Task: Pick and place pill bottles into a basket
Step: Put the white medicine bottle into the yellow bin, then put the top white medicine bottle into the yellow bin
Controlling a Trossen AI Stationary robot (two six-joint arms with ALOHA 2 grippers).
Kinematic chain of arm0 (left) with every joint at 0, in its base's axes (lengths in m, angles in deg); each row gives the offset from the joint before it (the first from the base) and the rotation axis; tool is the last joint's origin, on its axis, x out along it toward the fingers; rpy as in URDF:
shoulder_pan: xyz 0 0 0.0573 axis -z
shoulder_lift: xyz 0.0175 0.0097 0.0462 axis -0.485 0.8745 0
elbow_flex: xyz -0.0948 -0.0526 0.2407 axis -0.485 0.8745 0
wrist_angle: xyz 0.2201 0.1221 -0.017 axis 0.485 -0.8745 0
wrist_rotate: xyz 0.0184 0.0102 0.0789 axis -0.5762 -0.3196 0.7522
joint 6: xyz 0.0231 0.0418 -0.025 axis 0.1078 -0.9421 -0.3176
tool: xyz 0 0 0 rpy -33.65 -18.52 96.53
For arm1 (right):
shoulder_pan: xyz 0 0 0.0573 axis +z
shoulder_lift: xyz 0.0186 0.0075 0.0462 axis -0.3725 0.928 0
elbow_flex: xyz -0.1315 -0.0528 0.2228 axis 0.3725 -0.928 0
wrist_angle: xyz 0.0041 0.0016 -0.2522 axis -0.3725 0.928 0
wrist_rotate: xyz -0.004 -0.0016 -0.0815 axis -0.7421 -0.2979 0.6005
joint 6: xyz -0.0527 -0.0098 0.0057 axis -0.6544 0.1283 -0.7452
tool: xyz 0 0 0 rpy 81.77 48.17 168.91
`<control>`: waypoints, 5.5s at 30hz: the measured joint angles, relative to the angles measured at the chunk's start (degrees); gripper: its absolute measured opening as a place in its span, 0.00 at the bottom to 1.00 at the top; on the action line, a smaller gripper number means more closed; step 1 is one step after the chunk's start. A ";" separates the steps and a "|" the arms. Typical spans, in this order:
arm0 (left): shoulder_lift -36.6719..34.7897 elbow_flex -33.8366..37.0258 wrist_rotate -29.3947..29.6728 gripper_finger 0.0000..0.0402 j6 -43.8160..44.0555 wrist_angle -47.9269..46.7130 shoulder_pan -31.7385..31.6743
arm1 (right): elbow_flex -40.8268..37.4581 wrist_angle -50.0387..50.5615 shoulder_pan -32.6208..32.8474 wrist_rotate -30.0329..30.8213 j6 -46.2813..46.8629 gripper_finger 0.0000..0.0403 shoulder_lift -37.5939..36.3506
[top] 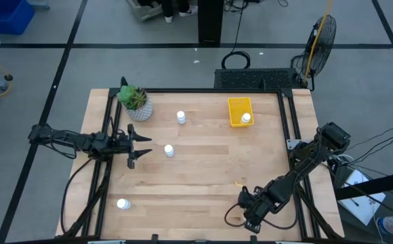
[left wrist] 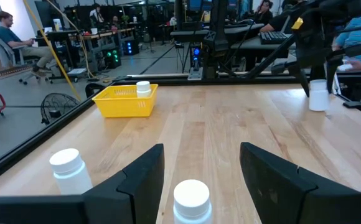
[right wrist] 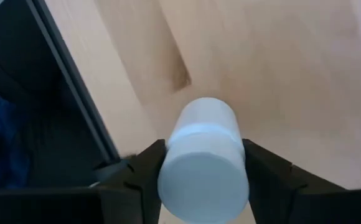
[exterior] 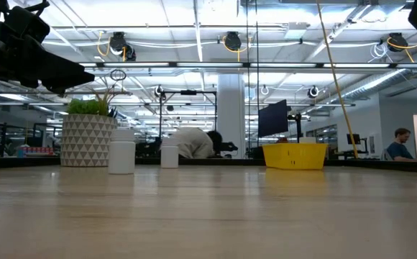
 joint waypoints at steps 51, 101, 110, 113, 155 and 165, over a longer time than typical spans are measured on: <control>-0.01 0.00 -0.01 0.53 0.00 0.02 -0.01 | 20.90 31.80 -76.78 9.90 -64.17 0.41 -16.74; 0.00 0.00 -0.02 0.53 0.00 0.00 -0.02 | 3.85 17.14 -91.76 0.90 -71.98 0.41 -6.49; 0.00 0.00 -0.02 0.53 0.00 0.02 0.00 | 3.65 16.90 -91.65 -0.52 -71.94 0.41 -6.49; -0.02 0.00 -0.02 0.53 -0.01 0.02 -0.02 | 3.23 16.57 -91.65 -0.58 -71.80 0.41 -6.50; 0.00 0.00 -0.02 0.53 -0.02 0.00 -0.01 | -4.07 10.98 -91.60 -0.09 -67.17 0.67 -7.01; 0.00 0.00 -0.02 0.53 -0.02 0.01 -0.01 | -4.07 8.89 -91.60 -0.09 -66.94 0.57 -12.24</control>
